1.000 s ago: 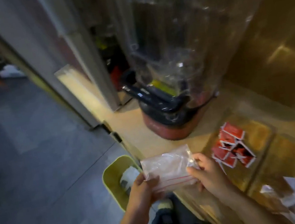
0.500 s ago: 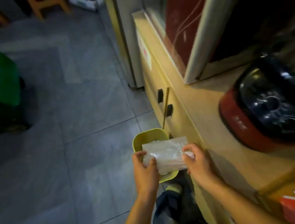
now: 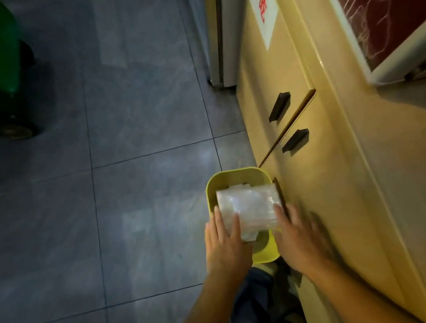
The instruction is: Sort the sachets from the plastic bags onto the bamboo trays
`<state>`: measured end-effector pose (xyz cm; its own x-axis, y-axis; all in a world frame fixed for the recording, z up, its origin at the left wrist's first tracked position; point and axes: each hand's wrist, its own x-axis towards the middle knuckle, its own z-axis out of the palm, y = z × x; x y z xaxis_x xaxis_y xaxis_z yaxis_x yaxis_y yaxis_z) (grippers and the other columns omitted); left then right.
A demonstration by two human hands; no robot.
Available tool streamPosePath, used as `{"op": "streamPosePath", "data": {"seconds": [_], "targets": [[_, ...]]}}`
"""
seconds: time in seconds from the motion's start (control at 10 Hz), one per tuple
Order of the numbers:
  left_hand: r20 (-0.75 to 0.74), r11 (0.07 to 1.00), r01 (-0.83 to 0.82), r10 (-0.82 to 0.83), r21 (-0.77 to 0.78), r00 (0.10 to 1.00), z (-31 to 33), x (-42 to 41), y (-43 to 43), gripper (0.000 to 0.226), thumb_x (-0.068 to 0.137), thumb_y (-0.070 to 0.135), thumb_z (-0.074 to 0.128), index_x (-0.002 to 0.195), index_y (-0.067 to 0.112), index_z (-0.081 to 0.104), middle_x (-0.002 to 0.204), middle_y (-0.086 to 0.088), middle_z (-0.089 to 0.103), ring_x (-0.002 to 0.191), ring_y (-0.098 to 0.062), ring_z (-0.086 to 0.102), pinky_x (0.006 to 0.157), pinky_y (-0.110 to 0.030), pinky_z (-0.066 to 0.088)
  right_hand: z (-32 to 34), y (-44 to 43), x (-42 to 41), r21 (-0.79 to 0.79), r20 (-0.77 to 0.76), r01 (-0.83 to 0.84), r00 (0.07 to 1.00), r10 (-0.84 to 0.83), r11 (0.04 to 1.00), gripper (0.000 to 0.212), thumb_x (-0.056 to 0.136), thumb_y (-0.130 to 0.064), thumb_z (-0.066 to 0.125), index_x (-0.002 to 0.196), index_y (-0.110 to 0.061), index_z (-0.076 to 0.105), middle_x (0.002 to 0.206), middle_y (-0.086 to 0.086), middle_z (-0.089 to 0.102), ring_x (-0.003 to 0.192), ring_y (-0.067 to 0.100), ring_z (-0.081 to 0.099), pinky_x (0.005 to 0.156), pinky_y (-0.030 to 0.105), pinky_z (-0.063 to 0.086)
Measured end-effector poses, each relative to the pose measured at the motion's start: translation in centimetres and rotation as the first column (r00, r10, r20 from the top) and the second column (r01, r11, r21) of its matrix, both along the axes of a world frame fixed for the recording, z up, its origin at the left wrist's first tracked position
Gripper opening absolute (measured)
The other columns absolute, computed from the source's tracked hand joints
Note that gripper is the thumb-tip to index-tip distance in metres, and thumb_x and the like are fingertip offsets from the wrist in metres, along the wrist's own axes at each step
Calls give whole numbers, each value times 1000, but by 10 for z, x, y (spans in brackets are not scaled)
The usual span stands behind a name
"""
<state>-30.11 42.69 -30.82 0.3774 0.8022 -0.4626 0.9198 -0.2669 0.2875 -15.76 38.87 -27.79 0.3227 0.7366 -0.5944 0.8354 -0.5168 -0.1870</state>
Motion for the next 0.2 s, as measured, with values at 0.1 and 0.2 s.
{"op": "streamPosePath", "data": {"seconds": [0.1,0.2], "targets": [[-223,952,126,-192,-280,956,-36,-17,-6,82,88,54,45,150,21,3,157,-19,-10,146,-42,0,118,-52,4,-26,-8,2,-238,-70,-46,997,30,970,68,94,-40,38,148,-24,0,159,13,-4,145,34,3,116,47,11],[-195,920,116,-200,-374,960,-32,-19,2,63,93,50,37,147,24,19,157,-9,22,146,-31,14,120,-50,3,-29,-7,8,-247,-25,-132,991,130,960,65,92,-43,40,147,-22,12,158,10,12,143,30,17,113,45,18]]}}
